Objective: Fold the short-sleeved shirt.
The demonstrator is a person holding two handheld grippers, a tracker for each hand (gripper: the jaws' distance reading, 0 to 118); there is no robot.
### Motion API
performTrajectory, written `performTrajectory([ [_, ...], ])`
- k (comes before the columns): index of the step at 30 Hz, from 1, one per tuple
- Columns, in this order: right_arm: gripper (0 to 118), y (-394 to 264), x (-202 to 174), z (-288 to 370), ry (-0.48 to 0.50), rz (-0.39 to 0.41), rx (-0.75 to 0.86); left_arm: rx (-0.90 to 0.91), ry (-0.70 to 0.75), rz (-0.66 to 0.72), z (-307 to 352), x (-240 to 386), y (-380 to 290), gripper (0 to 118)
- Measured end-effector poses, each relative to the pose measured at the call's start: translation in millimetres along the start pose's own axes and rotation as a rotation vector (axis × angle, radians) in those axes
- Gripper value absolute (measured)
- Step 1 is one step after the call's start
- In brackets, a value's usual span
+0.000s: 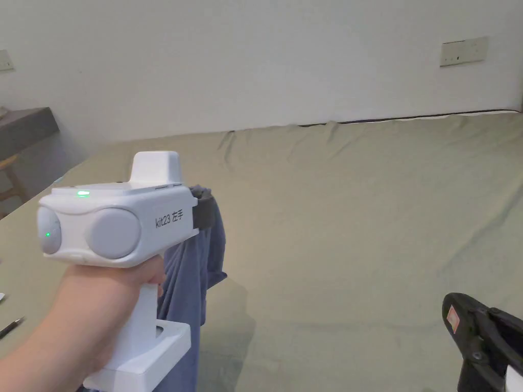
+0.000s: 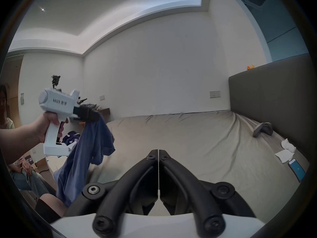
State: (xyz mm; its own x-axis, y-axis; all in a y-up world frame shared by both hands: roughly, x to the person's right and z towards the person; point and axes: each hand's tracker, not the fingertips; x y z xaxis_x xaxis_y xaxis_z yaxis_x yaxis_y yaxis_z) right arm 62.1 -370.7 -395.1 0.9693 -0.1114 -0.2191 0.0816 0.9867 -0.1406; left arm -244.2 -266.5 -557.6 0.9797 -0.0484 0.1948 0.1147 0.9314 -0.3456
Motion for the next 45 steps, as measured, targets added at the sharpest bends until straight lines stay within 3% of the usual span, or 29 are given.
performTrajectory([
  [5, 0, 10, 35, 25, -0.126, -0.027, 0.067, 0.021, -0.180, -0.070, -28, 114, 30, 0],
  [9, 0, 9, 68, 46, -0.241, -0.052, 0.075, -0.076, -0.307, -0.067, -69, 197, 19, 0],
  [12, 0, 5, 92, 62, -0.318, -0.066, 0.068, -0.164, -0.396, -0.043, -101, 248, -5, 0],
  [19, 0, -5, 130, 91, -0.423, -0.082, 0.043, -0.383, -0.499, -0.176, -156, 344, -102, 2],
  [20, 0, -7, 133, 93, -0.431, -0.083, 0.038, -0.410, -0.531, -0.199, -161, 350, -118, 14],
  [21, 0, -8, 135, 94, -0.436, -0.083, 0.034, -0.410, -0.531, -0.208, -164, 354, -130, 39],
  [22, 0, -9, 136, 96, -0.439, -0.082, 0.030, -0.406, -0.529, -0.222, -165, 357, -138, 84],
  [23, 0, -9, 137, 97, -0.442, -0.079, 0.027, -0.395, -0.523, -0.231, -165, 357, -144, 109],
  [24, 0, -9, 136, 97, -0.443, -0.075, 0.025, -0.384, -0.520, -0.223, -164, 355, -148, 118],
  [27, 0, -9, 133, 93, -0.431, -0.062, 0.023, -0.357, -0.610, -0.089, -153, 333, -136, 117],
  [29, 0, -9, 127, 87, -0.413, -0.051, 0.021, -0.361, -0.590, -0.103, -137, 314, -123, 117],
  [32, 0, -9, 115, 77, -0.381, -0.024, 0.017, -0.170, -0.499, -0.085, -97, 264, -97, 110],
  [33, 0, -8, 111, 74, -0.370, -0.015, 0.019, -0.134, -0.488, -0.051, -82, 245, -89, 104],
  [36, 0, -5, 95, 62, -0.328, 0.033, 0.033, -0.012, -0.363, 0.037, -20, 172, -71, 67],
  [40, 0, -5, 75, 46, -0.272, 0.072, 0.028, 0.118, -0.183, 0.067, 53, 83, -77, 7],
  [45, 0, -8, 53, 33, -0.211, 0.163, 0.029, 0.180, 0.020, 0.004, 120, 0, -110, 0],
])
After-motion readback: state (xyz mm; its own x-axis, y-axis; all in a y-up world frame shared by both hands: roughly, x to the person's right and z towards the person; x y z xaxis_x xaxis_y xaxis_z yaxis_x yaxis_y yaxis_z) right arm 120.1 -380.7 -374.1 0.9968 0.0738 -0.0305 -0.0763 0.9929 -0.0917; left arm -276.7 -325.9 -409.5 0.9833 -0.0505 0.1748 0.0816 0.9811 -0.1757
